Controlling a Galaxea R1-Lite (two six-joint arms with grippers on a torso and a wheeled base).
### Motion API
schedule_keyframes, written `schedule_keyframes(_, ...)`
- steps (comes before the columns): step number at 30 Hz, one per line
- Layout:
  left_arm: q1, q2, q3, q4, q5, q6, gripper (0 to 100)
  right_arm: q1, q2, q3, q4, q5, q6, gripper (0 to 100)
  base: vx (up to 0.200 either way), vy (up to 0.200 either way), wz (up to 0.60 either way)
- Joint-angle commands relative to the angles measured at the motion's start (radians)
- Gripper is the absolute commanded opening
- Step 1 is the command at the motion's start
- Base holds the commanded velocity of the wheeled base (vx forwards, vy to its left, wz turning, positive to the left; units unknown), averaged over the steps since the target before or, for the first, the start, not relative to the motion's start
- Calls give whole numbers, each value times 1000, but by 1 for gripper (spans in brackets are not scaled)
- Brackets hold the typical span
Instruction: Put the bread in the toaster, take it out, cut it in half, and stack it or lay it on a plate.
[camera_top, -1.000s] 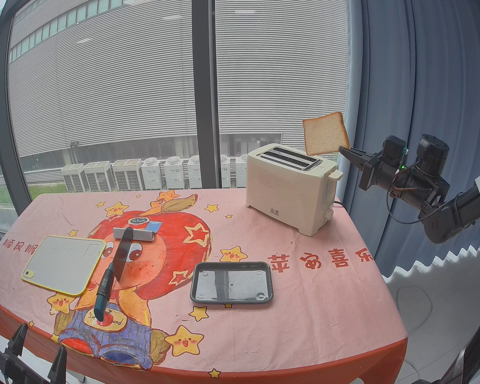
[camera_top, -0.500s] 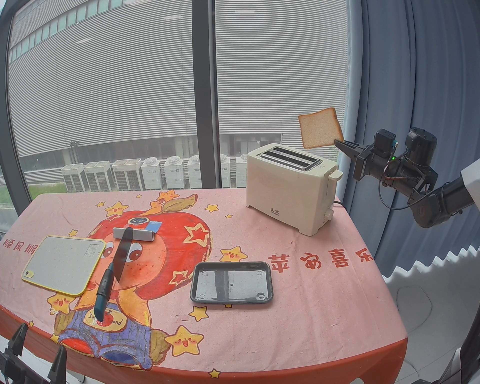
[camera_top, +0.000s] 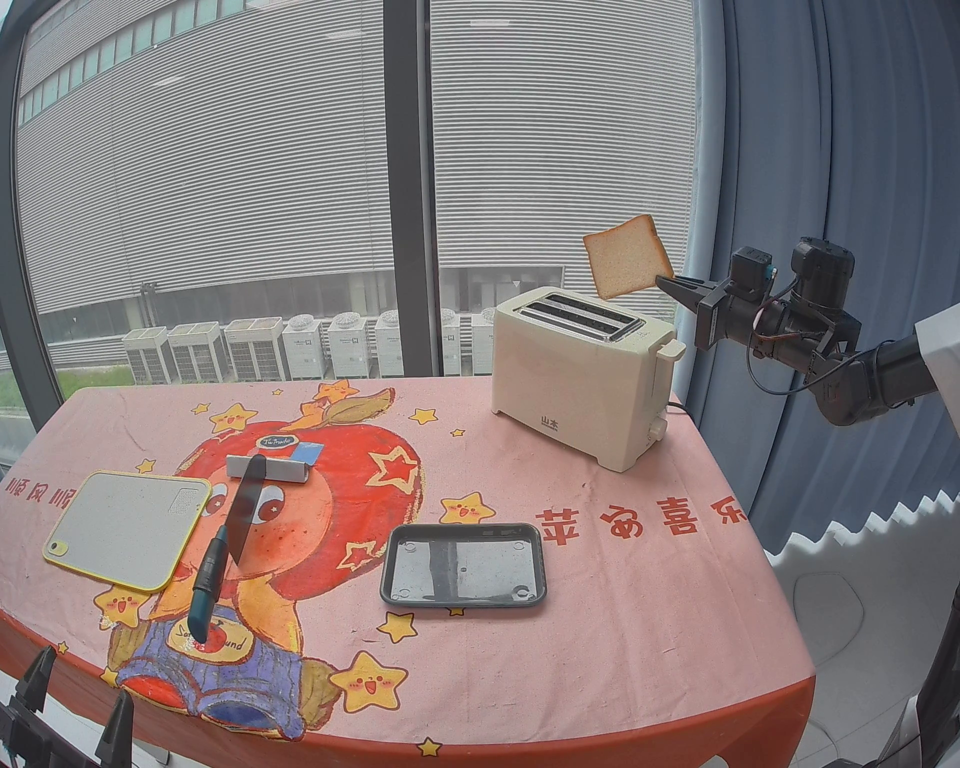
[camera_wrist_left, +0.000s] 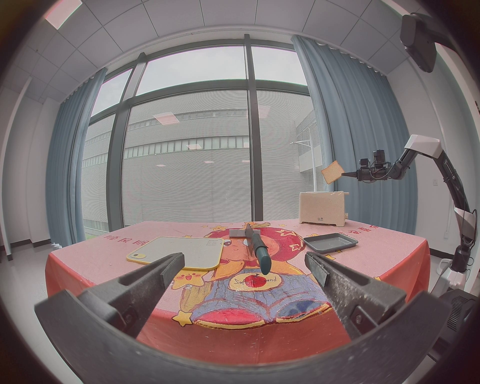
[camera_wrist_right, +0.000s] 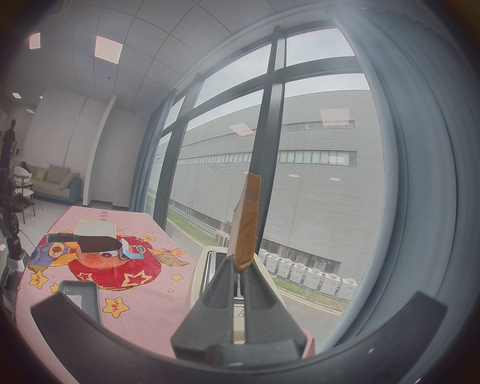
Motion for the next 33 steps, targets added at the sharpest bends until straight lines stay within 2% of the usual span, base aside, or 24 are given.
schedule_keyframes(1, 0, -5, 15, 0, 0, 0, 100, 5, 21, -34, 19, 9, -16, 0, 0, 0, 0)
schedule_keyframes(7, 0, -5, 15, 0, 0, 0, 100, 5, 34, -85, 95, 12, -54, 0, 0, 0, 0)
schedule_keyframes(14, 0, -5, 15, 0, 0, 0, 100, 7, 61, -135, 135, 14, -63, 0, 0, 0, 0)
schedule_keyframes(18, 0, -5, 15, 0, 0, 0, 100, 14, 58, -114, 132, 17, -72, 0, 0, 0, 0)
schedule_keyframes(22, 0, -5, 15, 0, 0, 0, 100, 14, 54, -100, 129, 41, -86, 0, 0, 0, 0)
schedule_keyframes(33, 0, -5, 15, 0, 0, 0, 100, 13, 46, -66, 126, 41, -88, 0, 0, 0, 0)
